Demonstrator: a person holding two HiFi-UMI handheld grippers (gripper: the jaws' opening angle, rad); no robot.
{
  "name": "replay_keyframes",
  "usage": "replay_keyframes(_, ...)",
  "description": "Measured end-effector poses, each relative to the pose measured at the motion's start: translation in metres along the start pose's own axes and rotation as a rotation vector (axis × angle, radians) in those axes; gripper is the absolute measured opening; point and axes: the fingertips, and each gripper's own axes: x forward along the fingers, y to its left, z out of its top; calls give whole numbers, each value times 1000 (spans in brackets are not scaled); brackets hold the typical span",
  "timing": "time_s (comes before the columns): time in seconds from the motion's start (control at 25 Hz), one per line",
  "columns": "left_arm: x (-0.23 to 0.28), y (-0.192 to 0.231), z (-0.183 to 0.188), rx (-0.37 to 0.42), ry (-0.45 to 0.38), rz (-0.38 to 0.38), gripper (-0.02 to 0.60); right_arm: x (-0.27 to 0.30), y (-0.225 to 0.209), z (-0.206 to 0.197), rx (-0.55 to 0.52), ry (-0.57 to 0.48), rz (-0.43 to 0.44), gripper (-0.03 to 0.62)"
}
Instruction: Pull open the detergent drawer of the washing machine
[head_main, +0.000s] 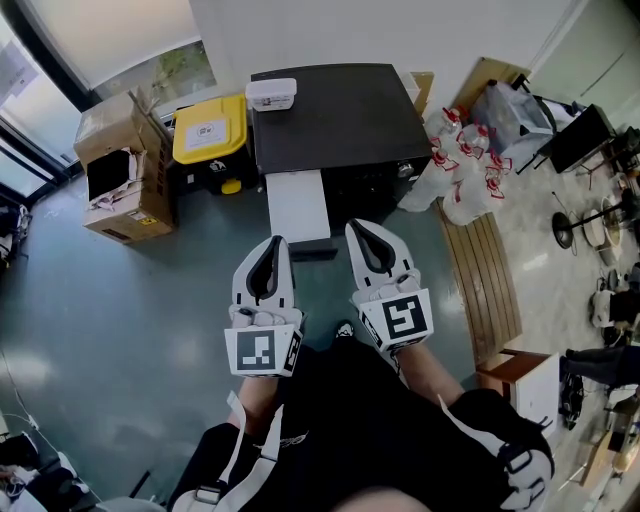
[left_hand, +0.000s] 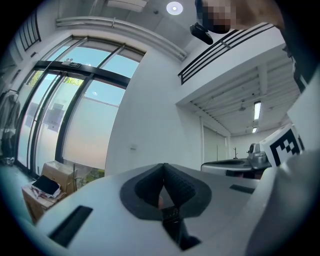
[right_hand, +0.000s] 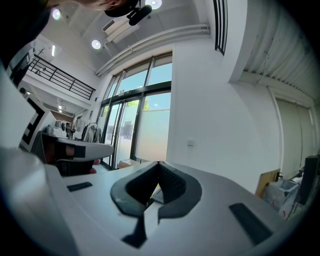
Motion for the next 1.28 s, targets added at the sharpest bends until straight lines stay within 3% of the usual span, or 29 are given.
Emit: replay_keyframes(1.28,-10,-3,-4,-14,14,-4,21,-8,10,-2,3,29,24,8)
